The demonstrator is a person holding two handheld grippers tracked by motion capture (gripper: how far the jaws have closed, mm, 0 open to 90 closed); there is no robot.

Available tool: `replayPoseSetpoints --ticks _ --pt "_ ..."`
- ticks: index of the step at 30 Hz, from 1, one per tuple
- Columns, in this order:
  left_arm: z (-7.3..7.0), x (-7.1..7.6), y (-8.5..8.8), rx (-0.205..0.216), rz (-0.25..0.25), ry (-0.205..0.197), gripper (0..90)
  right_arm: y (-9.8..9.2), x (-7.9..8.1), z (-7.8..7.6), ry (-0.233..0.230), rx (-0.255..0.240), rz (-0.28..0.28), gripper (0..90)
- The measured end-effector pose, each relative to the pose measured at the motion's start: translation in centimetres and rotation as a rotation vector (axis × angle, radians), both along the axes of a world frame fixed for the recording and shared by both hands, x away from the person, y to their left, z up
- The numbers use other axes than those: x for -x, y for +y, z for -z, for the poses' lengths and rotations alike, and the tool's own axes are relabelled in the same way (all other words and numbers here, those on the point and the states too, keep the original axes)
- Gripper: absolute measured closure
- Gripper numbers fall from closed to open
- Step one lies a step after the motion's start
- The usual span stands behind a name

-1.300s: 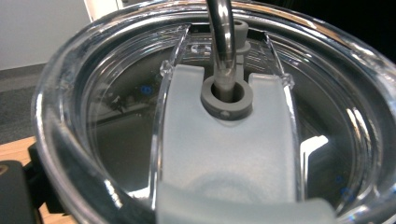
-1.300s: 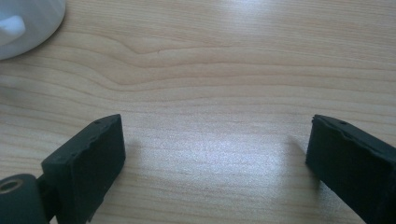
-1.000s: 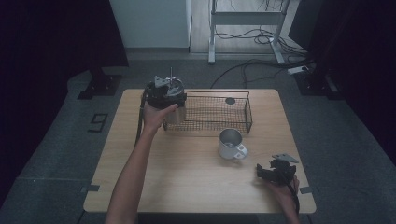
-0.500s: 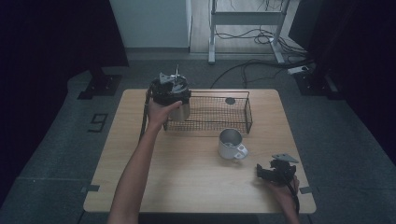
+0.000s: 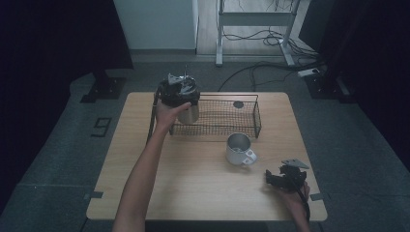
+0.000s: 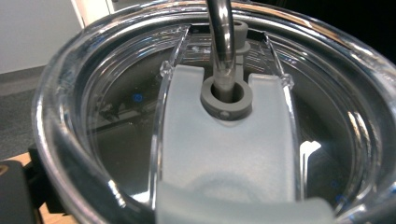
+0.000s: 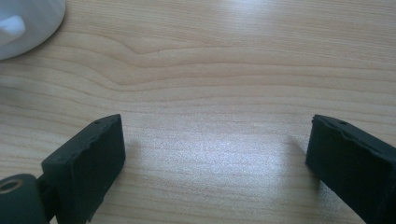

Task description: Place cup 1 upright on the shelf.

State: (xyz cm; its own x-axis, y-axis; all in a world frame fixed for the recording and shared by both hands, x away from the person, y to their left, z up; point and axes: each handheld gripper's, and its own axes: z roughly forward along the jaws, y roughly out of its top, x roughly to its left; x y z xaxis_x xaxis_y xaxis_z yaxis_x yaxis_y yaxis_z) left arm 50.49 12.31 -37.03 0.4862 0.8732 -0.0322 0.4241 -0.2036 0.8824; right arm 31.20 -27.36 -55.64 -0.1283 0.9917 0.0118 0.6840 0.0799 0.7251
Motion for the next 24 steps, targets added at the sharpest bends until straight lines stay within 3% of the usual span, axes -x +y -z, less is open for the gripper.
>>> replayPoseSetpoints --ticks 11,24 --pt "0.4 -1.0 -0.6 -0.007 0.006 0.003 3.9 0.0 0.0 0.0 0.0 0.0 0.0 4.2" --pt "1.9 -2.7 -1.4 0.007 -0.001 0.025 3.9 0.0 0.0 0.0 -0.001 0.0 0.0 4.2"
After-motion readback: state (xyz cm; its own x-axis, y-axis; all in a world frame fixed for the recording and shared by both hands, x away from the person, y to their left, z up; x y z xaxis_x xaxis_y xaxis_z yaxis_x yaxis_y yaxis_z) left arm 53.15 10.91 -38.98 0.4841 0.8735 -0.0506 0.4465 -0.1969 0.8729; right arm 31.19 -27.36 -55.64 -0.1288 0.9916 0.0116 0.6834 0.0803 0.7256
